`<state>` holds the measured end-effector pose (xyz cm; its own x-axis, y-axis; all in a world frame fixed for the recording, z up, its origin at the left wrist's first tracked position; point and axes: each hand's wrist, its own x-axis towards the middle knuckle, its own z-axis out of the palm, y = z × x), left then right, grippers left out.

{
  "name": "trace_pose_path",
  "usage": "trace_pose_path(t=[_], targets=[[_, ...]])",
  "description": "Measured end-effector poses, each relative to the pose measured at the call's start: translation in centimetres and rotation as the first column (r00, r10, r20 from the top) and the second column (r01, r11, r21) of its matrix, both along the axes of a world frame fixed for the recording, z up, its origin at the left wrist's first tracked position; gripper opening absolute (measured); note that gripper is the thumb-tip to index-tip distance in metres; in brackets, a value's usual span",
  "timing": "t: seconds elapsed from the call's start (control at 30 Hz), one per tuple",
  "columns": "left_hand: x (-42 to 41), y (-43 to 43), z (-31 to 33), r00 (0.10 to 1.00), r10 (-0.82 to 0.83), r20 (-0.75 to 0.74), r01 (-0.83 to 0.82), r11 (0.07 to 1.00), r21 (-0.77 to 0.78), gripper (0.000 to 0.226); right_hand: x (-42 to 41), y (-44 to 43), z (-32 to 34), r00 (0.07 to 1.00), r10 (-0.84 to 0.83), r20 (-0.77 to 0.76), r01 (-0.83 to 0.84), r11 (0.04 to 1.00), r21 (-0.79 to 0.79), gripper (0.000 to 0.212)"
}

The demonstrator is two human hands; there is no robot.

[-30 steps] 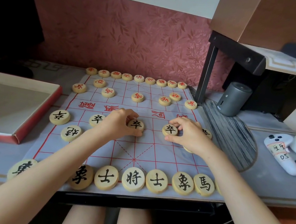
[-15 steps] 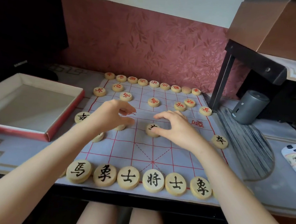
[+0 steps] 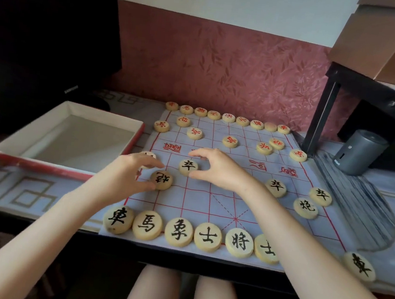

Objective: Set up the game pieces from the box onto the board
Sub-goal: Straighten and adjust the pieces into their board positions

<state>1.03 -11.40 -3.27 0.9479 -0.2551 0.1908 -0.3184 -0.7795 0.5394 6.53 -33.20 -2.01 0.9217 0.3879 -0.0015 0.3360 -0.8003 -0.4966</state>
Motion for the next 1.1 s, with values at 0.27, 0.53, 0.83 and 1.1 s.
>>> trace_pose_path(t=[0.27, 0.53, 0.83, 1.1], targets=[[0.8, 0.2, -1.4, 0.994, -0.104, -0.022, 0.105, 0.99, 0.089, 0.052, 1.2, 1.5, -1.4, 1.0, 0.001, 0.008, -0.001, 1.0, -0.018, 0.051], [1.6, 0.1, -1.3, 0.984, -0.172, -0.042, 0.176, 0.98, 0.098, 0.051, 1.6, 1.4, -2.5, 1.0, -0.009, 0.024, 0.009, 1.0, 0.027, 0.045], [1.2, -1.3, -1.7, 0.998, 0.011, 0.062, -0.026, 0.968, 0.25, 0.055, 1.1, 1.4, -2.3, 0.997, 0.01, 0.079, -0.011, 1.0, 0.013, 0.045], [1.6, -1.4, -1.5, 0.991, 0.1, 0.086, -0.115, 0.973, 0.202, 0.076, 1.0, 1.3, -2.4, 0.996, 0.014, 0.084, -0.014, 1.0, 0.0, 0.045]])
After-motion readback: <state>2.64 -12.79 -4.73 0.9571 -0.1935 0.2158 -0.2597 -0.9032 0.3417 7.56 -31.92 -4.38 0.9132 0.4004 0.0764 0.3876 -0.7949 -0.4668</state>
